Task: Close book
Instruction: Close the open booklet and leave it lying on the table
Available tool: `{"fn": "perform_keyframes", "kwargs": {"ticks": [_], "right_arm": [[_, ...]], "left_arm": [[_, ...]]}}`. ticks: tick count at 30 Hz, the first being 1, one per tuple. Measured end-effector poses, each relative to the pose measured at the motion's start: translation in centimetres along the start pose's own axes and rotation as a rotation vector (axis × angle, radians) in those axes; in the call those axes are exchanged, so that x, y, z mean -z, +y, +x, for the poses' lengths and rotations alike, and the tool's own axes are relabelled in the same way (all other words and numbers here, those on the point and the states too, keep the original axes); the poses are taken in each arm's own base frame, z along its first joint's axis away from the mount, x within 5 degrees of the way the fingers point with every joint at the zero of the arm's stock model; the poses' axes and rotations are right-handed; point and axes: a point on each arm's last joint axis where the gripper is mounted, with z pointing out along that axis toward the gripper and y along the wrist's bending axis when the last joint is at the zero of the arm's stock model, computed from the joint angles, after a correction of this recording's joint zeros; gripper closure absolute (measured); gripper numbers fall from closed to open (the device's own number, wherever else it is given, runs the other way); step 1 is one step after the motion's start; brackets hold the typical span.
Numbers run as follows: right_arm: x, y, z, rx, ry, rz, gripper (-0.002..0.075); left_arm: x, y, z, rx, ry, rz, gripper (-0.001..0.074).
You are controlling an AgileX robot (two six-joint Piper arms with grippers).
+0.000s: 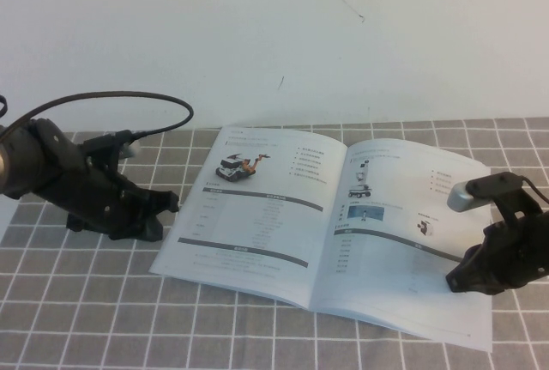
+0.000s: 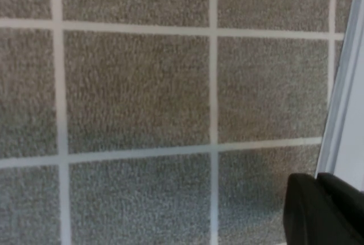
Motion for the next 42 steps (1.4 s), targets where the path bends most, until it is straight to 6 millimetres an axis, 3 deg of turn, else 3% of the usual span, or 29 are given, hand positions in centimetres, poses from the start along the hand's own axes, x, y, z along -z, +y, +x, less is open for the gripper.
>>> {"fn": "perform_keyframes", "kwargs": {"ticks": [26, 42], "right_arm": [[-0.3, 0.2, 0.0, -0.039, -0.003, -0.037, 0.0729], [-0.3, 0.2, 0.0, -0.026, -0.003, -0.037, 0.0729]], "left_arm": [[-0.9, 0.3, -0.1, 0.020, 0.018, 0.001, 0.0738], [-2.0, -1.5, 0.2, 0.054, 0.041, 0.265, 0.0738]]}}
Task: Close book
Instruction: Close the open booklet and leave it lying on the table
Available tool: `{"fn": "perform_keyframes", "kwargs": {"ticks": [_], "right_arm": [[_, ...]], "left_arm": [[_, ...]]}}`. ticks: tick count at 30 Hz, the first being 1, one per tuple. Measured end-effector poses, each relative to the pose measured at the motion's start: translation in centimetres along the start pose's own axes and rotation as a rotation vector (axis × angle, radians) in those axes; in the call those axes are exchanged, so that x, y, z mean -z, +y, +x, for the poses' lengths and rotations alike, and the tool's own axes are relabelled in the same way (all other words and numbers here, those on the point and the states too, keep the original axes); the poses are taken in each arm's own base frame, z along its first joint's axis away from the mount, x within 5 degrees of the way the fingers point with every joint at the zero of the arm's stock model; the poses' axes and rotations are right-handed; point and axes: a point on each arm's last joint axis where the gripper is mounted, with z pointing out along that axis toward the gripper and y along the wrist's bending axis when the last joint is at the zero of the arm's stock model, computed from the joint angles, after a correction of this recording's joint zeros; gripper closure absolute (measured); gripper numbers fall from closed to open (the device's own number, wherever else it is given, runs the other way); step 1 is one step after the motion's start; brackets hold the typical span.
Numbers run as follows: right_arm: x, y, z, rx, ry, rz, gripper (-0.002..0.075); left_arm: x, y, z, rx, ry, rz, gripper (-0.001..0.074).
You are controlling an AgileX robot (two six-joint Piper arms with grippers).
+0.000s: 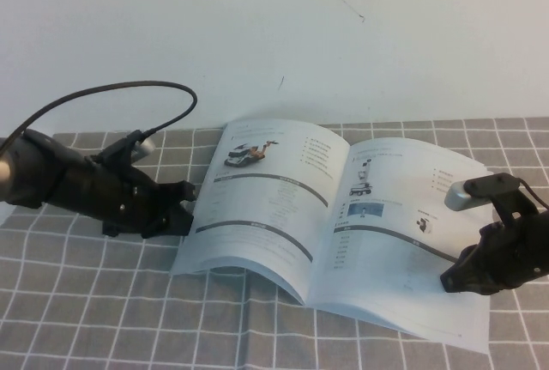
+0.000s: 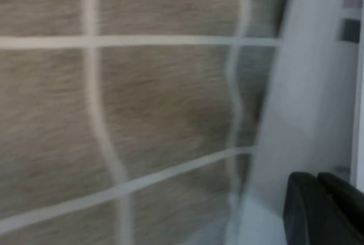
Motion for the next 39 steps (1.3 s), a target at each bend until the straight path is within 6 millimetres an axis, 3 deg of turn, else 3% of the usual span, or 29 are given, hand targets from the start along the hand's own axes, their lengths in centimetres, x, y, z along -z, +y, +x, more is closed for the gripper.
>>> {"fn": "perform_keyframes", "kwargs": {"ticks": [17, 25, 31, 35, 39], "right_arm": [[0.0, 0.0, 0.0, 0.005, 0.000, 0.000, 0.0729], [0.0, 0.0, 0.0, 0.013, -0.001, 0.002, 0.0729], [0.0, 0.0, 0.0, 0.019, -0.002, 0.003, 0.0729], [0.0, 0.0, 0.0, 0.019, -0.002, 0.005, 0.0729], [0.0, 0.0, 0.0, 0.019, -0.002, 0.005, 0.0729]], "left_arm": [[0.4, -4.3, -0.3, 0.033, -0.049, 0.432, 0.0738], [-1.6, -10.0, 2.0, -0.048, 0.021, 0.609, 0.0738], [-3.0, -13.0, 3.9, -0.133, 0.061, 0.656, 0.0738], [-3.2, -12.6, 3.7, -0.116, 0.048, 0.615, 0.0738], [-2.8, -9.3, 2.1, -0.073, -0.010, 0.422, 0.0738]]}}
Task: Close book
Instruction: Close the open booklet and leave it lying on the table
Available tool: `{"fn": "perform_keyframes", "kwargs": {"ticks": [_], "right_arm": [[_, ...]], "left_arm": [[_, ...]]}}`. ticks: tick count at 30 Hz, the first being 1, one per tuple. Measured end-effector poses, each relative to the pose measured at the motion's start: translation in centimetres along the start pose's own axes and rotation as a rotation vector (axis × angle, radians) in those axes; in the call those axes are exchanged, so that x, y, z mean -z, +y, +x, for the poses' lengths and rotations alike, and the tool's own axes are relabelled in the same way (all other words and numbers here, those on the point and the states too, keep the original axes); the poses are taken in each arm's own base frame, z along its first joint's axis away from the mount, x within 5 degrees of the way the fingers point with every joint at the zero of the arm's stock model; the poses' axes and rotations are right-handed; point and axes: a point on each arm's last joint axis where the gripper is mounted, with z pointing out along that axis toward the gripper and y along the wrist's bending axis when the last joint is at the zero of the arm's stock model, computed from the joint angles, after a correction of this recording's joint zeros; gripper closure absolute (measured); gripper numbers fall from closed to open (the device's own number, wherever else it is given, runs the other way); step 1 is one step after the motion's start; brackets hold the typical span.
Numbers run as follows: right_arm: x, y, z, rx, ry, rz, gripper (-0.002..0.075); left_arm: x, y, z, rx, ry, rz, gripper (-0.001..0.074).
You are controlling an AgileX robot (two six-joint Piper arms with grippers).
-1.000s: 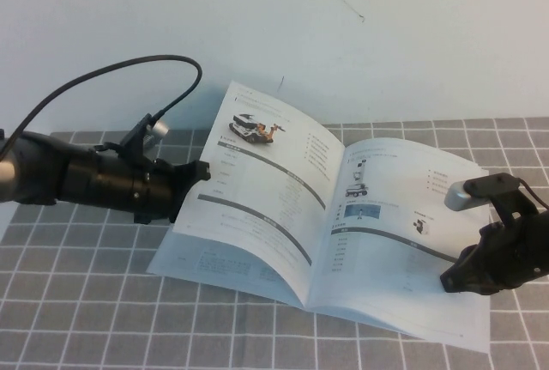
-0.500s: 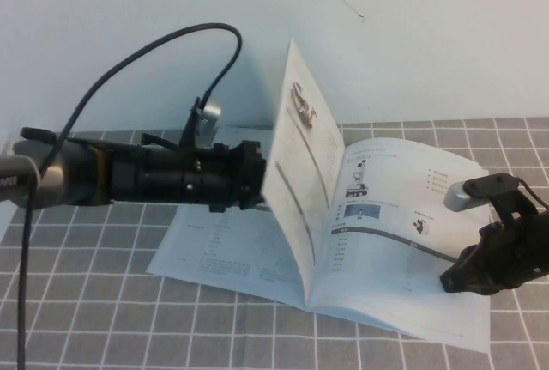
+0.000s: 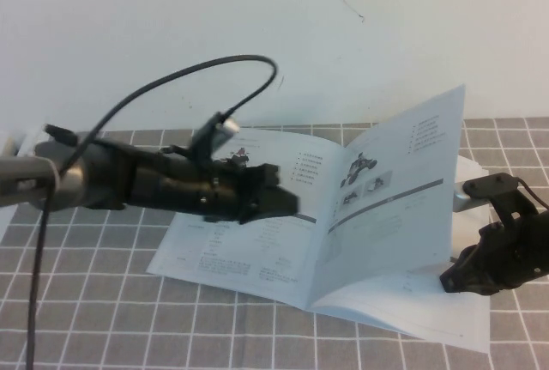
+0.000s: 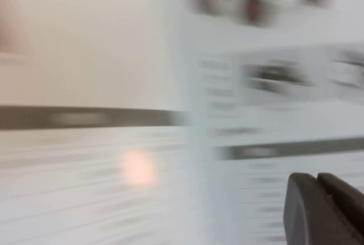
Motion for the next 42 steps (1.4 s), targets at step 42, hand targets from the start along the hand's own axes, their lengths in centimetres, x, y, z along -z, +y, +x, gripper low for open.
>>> {"fn": "perform_keyframes", "kwargs": {"ticks": [42], "right_arm": [[0.0, 0.0, 0.0, 0.000, 0.002, -0.003, 0.0729]], "left_arm": [[8.3, 7.1, -4.2, -0.133, 0.084, -0.728, 0.0738]]}}
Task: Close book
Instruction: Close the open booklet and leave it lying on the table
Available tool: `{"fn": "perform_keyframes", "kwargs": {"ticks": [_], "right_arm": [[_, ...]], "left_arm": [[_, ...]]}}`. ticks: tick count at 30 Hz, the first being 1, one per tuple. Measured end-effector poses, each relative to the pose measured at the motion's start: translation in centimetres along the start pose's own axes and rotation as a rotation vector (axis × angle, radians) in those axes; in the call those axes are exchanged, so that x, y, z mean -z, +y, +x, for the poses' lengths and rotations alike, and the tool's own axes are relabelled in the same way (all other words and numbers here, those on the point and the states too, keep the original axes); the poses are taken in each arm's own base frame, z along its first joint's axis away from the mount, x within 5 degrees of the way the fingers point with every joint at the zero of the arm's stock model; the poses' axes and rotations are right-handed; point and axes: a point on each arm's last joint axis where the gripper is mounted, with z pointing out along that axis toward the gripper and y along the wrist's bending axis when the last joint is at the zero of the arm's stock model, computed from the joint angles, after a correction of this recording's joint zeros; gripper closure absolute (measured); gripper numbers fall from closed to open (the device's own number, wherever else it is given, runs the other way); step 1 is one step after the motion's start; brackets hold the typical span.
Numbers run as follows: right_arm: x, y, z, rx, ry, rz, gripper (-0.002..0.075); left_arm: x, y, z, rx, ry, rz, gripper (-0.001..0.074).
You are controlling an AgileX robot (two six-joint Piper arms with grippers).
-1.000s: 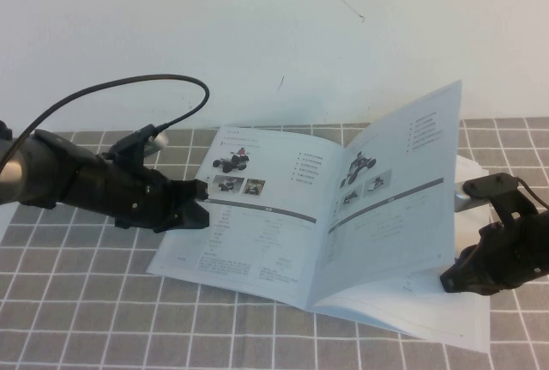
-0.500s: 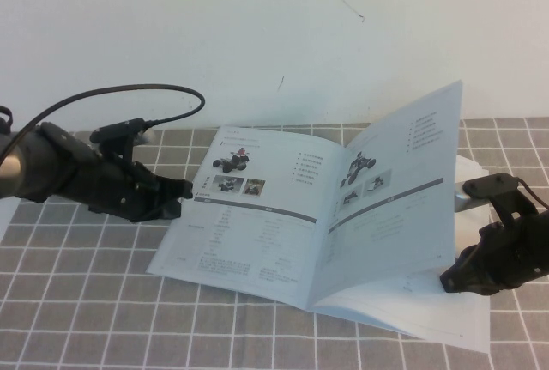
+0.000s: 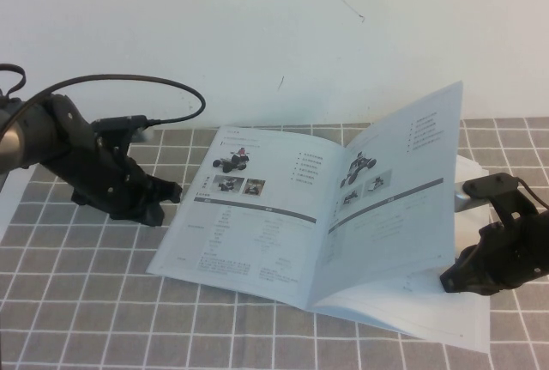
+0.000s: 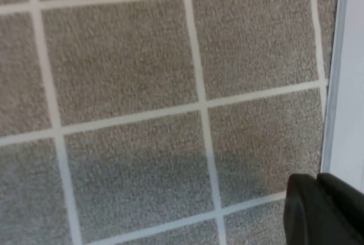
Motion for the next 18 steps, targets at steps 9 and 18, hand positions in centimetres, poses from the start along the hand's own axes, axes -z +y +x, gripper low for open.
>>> {"fn": "perform_keyframes", "kwargs": {"ticks": [9, 18], "right_arm": [[0.0, 0.0, 0.0, 0.014, 0.000, 0.000, 0.0729], [-0.5, -0.2, 0.2, 0.007, 0.017, -0.012, 0.0729]], "left_arm": [[-1.3, 0.0, 0.3, 0.051, 0.049, 0.067, 0.0738], [-2.2, -3.7, 1.0, -0.041, 0.108, 0.289, 0.0738]]}}
